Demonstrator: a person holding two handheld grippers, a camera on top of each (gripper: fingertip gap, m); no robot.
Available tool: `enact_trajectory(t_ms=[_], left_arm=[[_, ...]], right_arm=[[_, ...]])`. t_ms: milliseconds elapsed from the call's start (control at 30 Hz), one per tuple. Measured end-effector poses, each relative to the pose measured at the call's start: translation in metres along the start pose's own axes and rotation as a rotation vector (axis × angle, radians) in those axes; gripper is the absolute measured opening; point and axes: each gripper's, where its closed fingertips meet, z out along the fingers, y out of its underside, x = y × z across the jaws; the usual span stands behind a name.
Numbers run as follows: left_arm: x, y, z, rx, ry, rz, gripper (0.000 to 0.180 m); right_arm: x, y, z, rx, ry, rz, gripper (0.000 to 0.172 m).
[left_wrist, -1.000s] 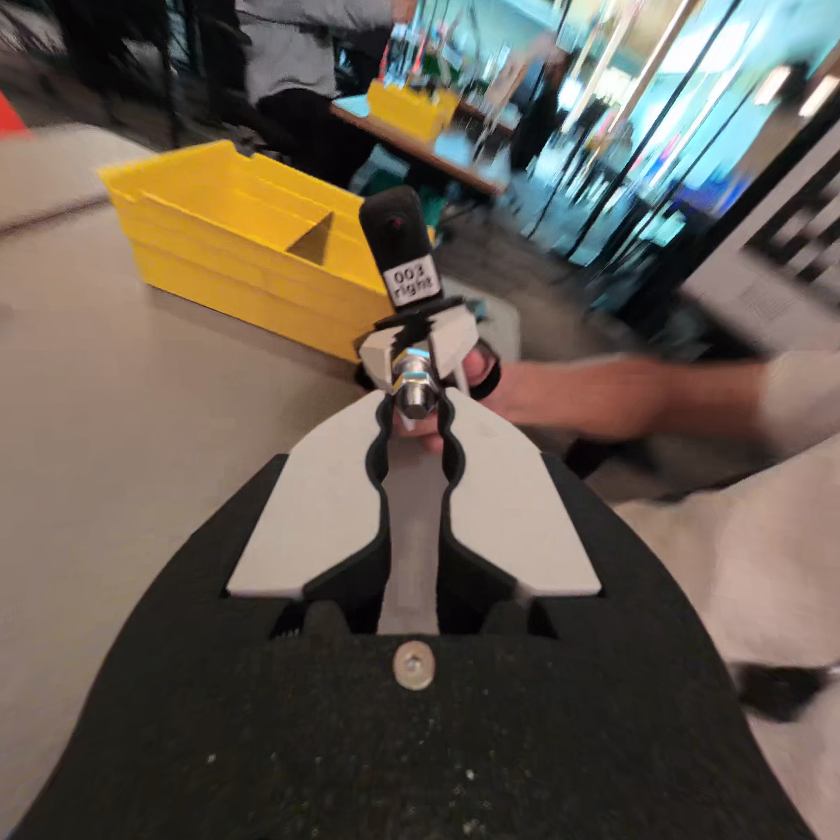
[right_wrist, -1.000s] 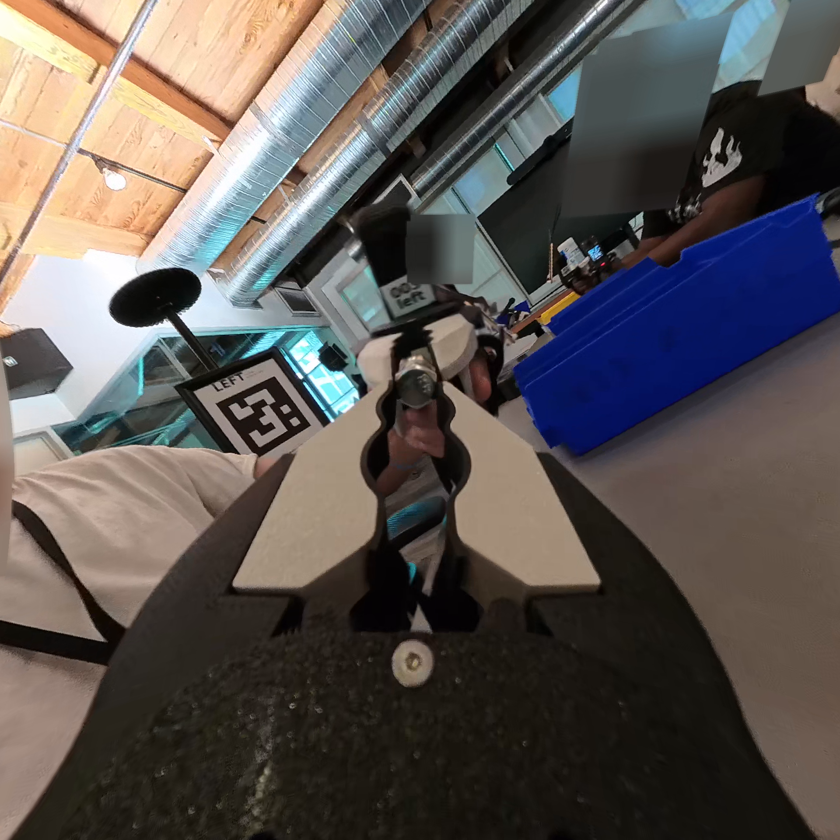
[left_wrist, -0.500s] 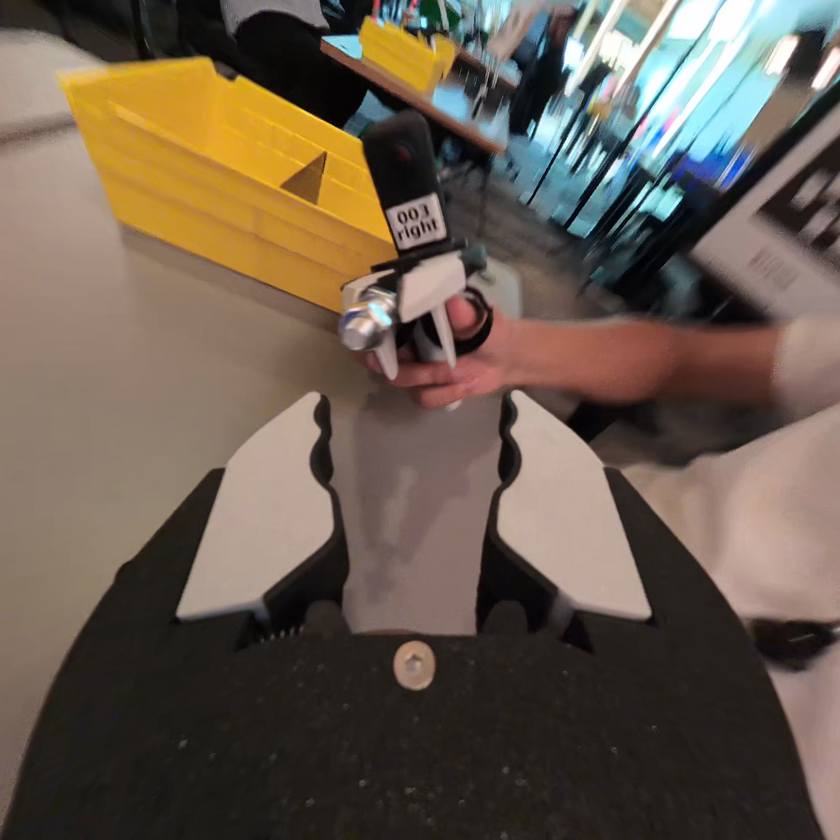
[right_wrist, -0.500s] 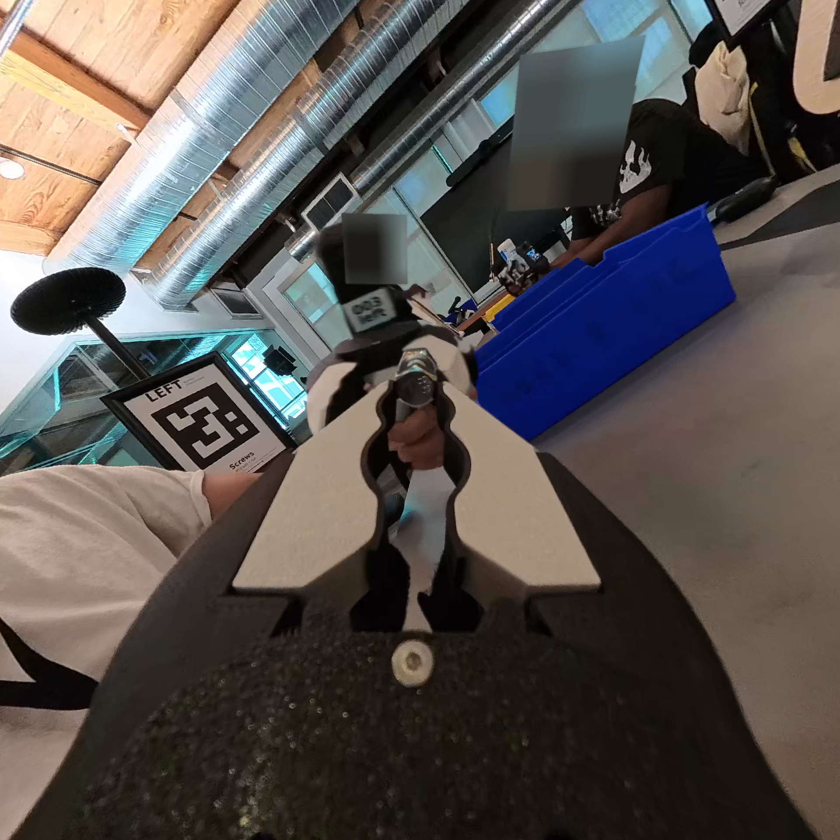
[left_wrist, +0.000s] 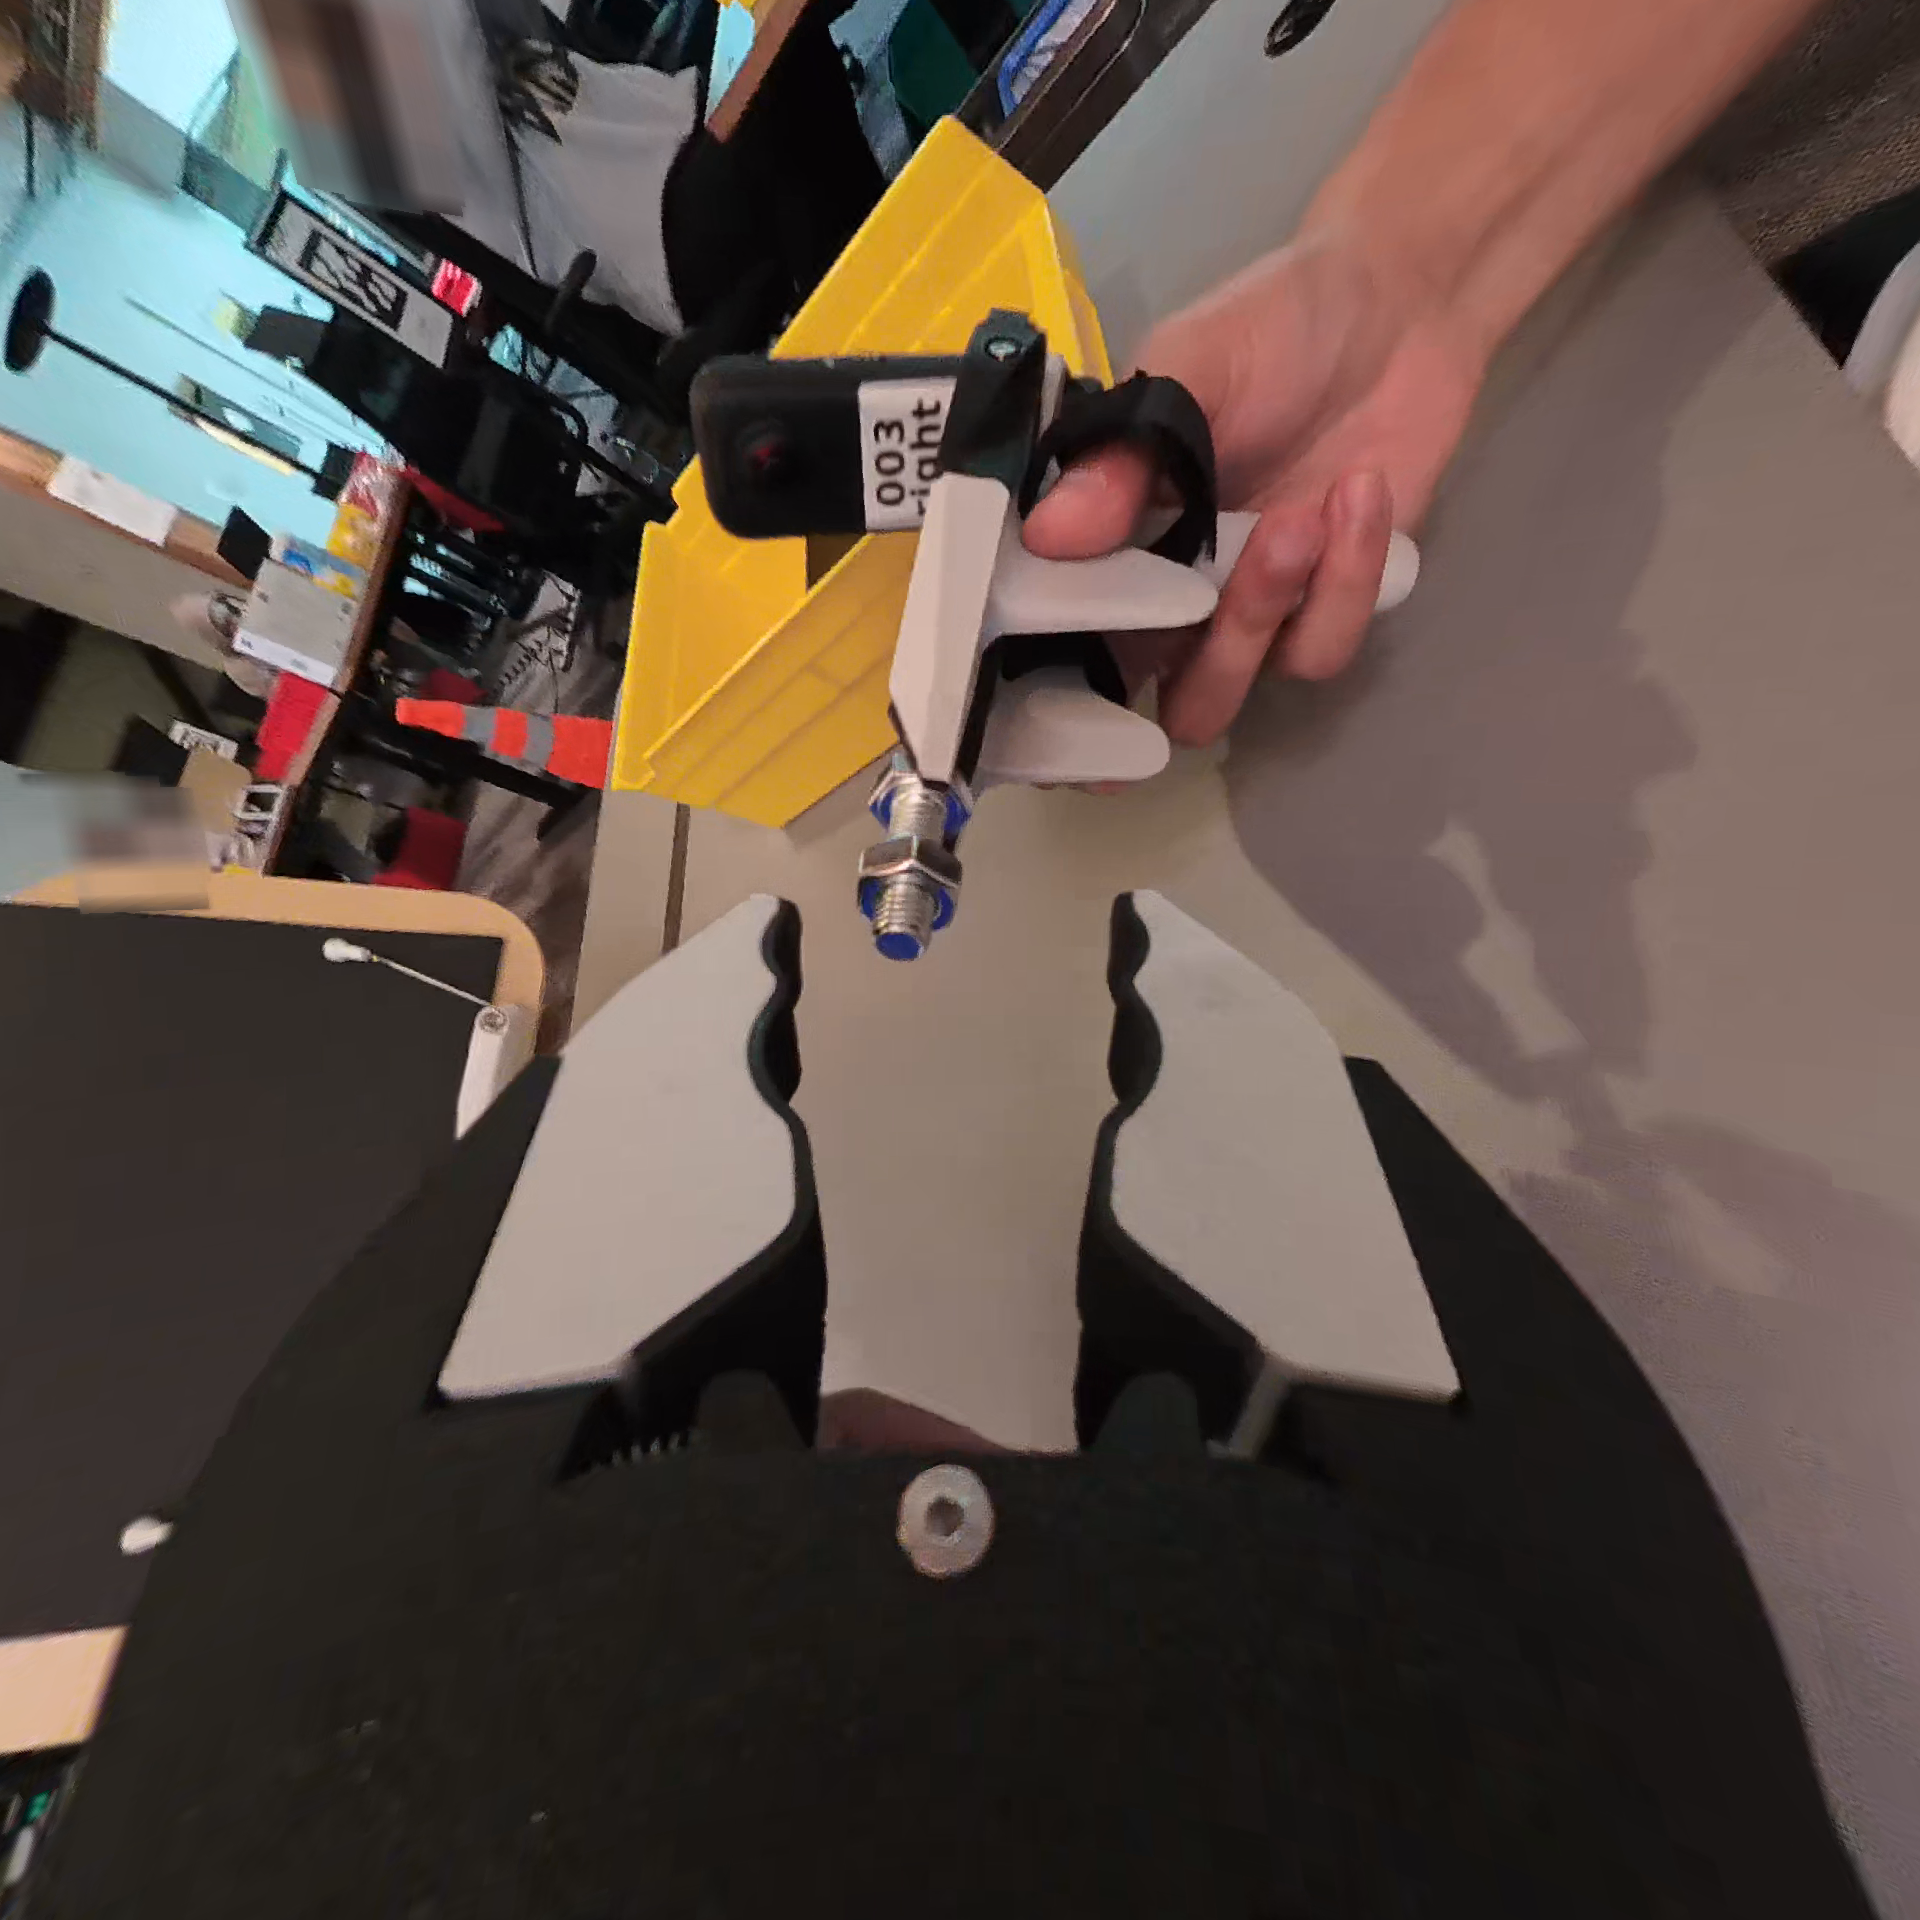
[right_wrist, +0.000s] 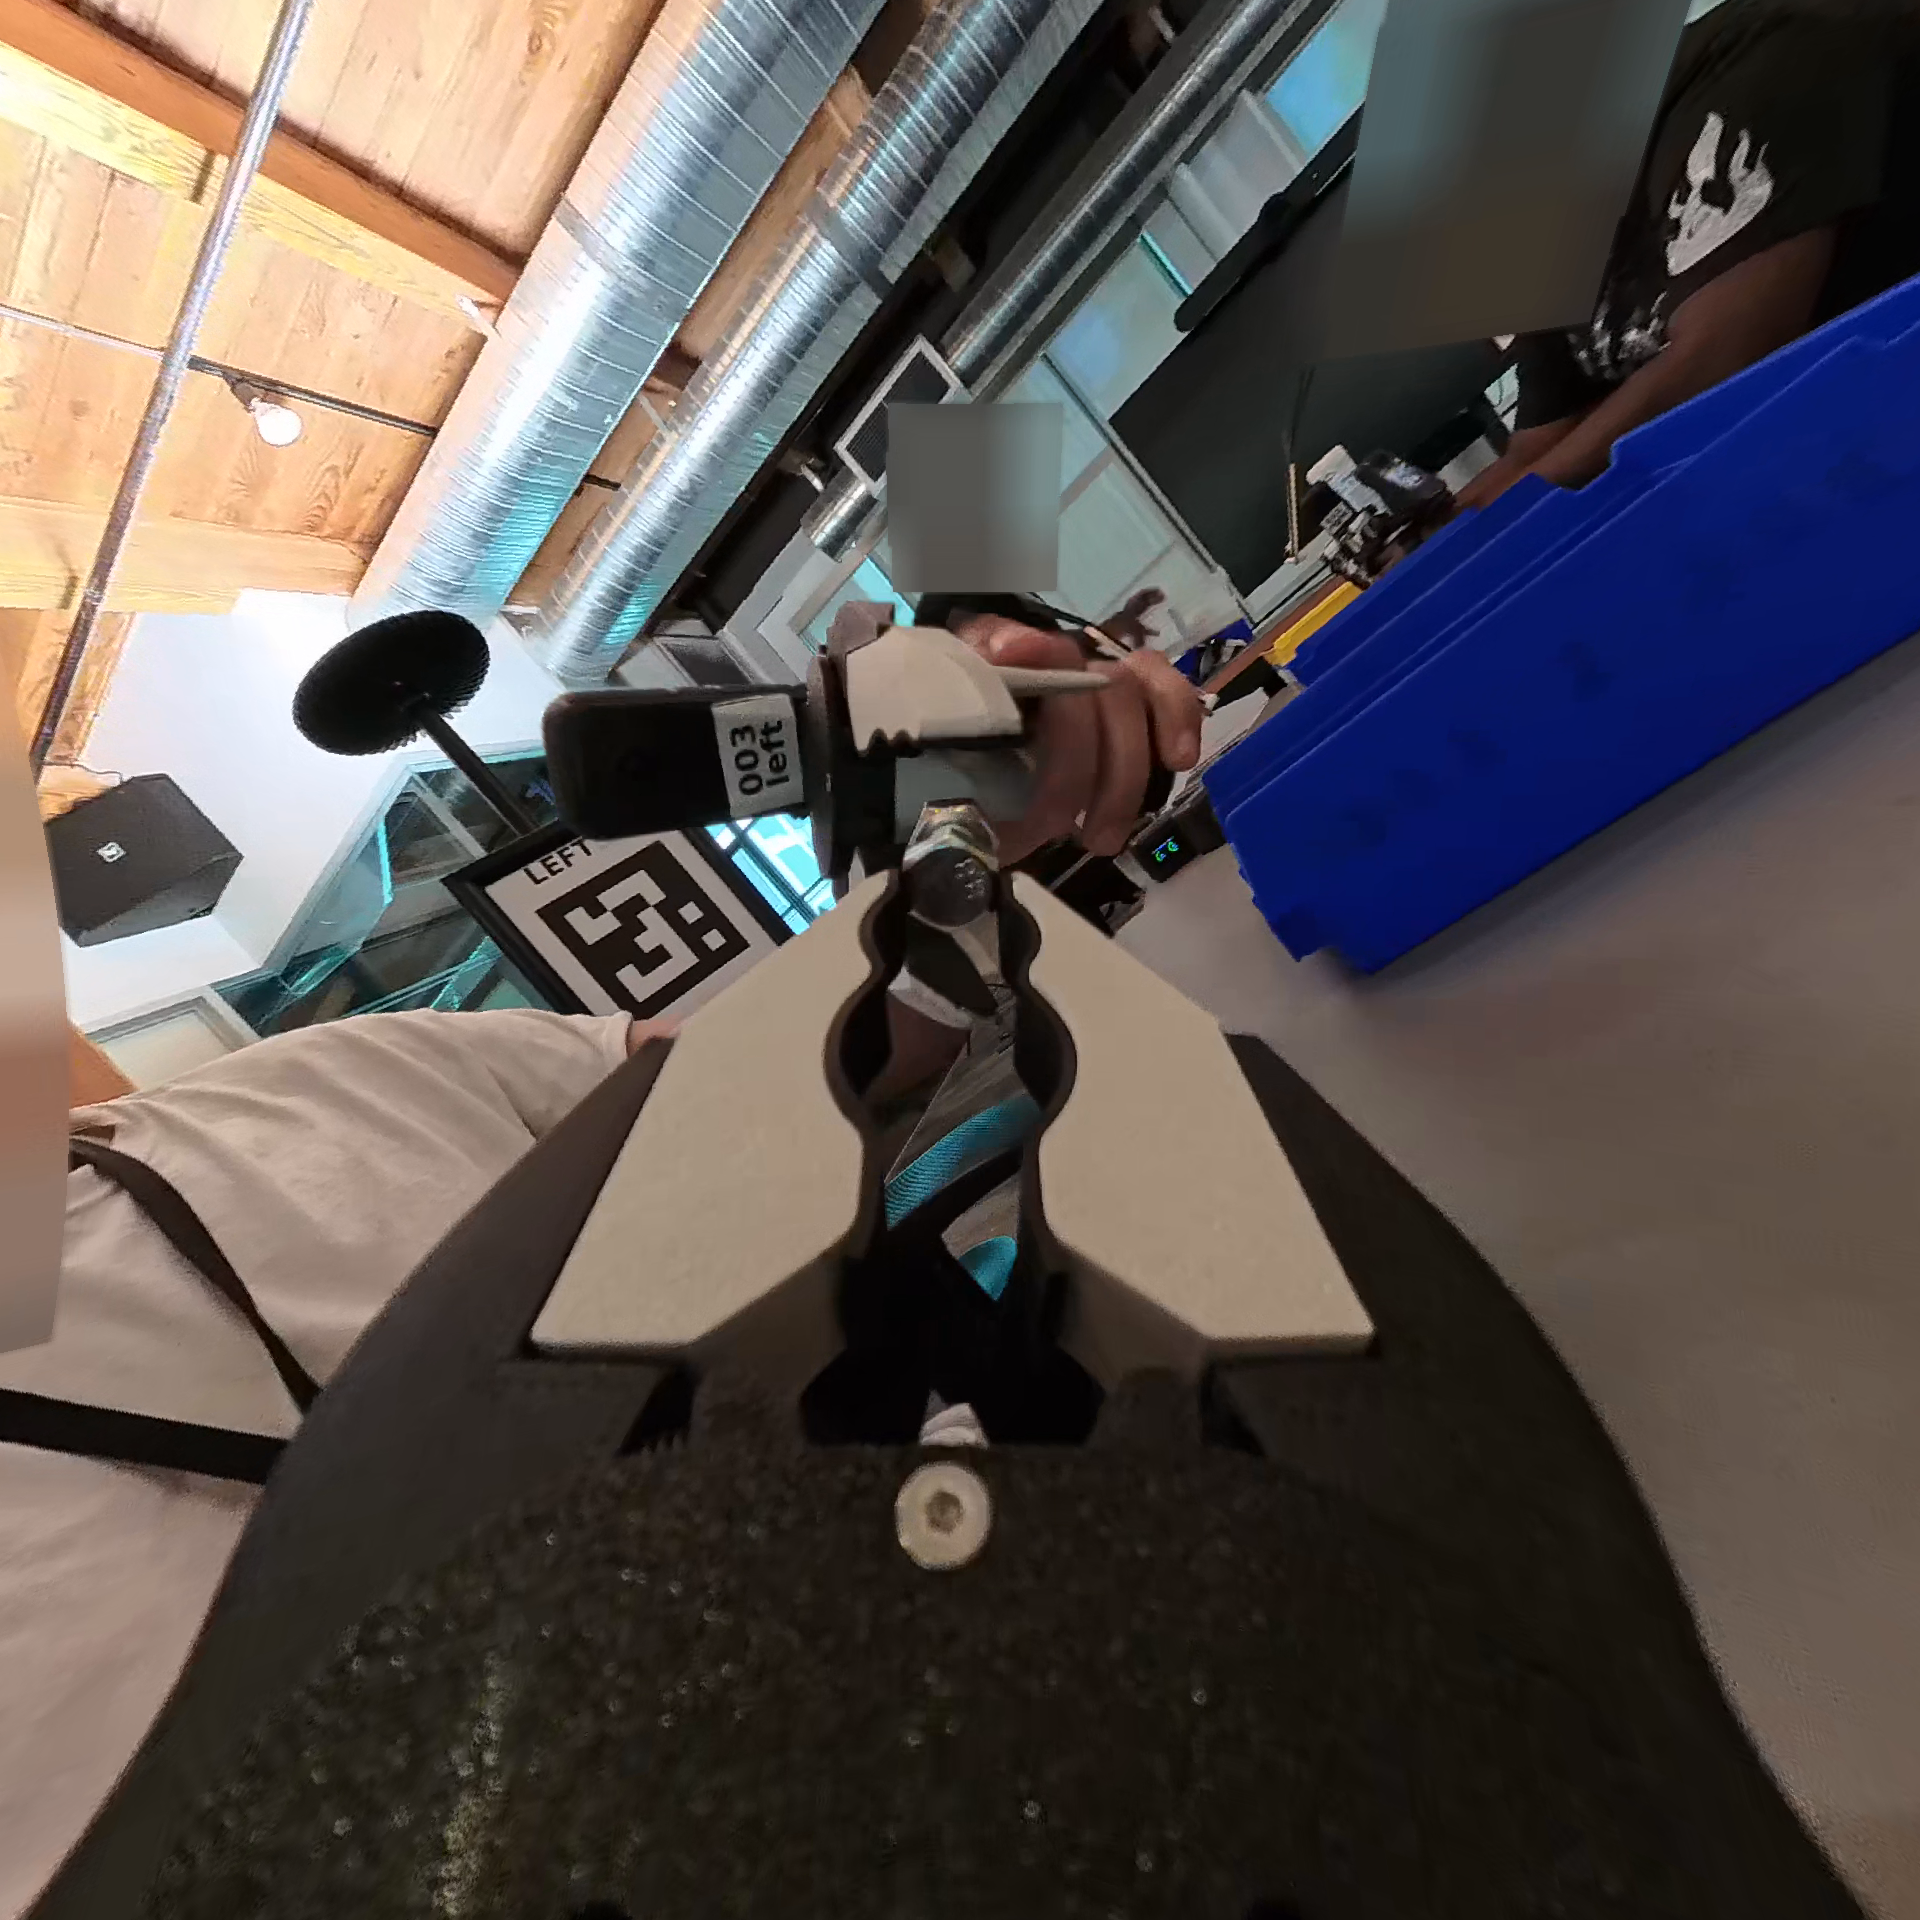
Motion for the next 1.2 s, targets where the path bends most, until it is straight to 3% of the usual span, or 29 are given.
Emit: enact_trajectory(t_ms=[67, 133, 200, 267, 433, 700, 800, 900, 1000, 1100, 1200], left_arm=[[0.002, -0.002, 0.000, 0.026, 0.004, 0.025, 0.048], [0.003, -0.003, -0.001, 0.046, -0.011, 0.050, 0.022], [0.002, -0.003, -0.002, 0.063, -0.017, 0.040, 0.017], [0.001, -0.007, -0.005, 0.112, 0.007, -0.072, 0.017], [-0.003, -0.018, -0.006, 0.276, 0.139, -0.620, 0.017], [-0.012, -0.016, 0.007, 0.522, 0.441, -1.613, 0.017], [-0.012, -0.017, 0.009, 0.583, 0.577, -1.824, 0.017], [-0.011, -0.014, 0.010, 0.577, 0.560, -1.806, 0.020], [-0.013, -0.011, 0.004, 0.568, 0.413, -1.653, 0.028], [-0.016, -0.007, -0.007, 0.508, 0.222, -1.418, 0.036], [-0.017, -0.007, -0.017, 0.384, 0.003, -0.987, 0.063]], right_arm=[[-0.001, 0.002, 0.001, -0.013, -0.008, 0.009, 0.016], [-0.001, 0.005, 0.002, -0.024, -0.013, 0.014, 0.016], [-0.002, 0.006, 0.003, -0.027, -0.018, 0.014, 0.016], [-0.006, 0.005, 0.004, -0.021, -0.036, 0.008, 0.017], [-0.010, -0.002, 0.003, 0.012, -0.036, -0.040, 0.017], [0.005, -0.012, -0.008, 0.027, 0.139, -0.247, 0.017], [0.006, -0.015, -0.010, 0.037, 0.143, -0.244, 0.017], [0.008, -0.014, -0.010, 0.038, 0.143, -0.216, 0.017], [0.006, -0.015, -0.010, 0.049, 0.121, -0.194, 0.017], [0.006, -0.017, -0.012, 0.061, 0.106, -0.163, 0.016], [0.006, -0.015, -0.011, 0.052, 0.091, -0.141, 0.017]])
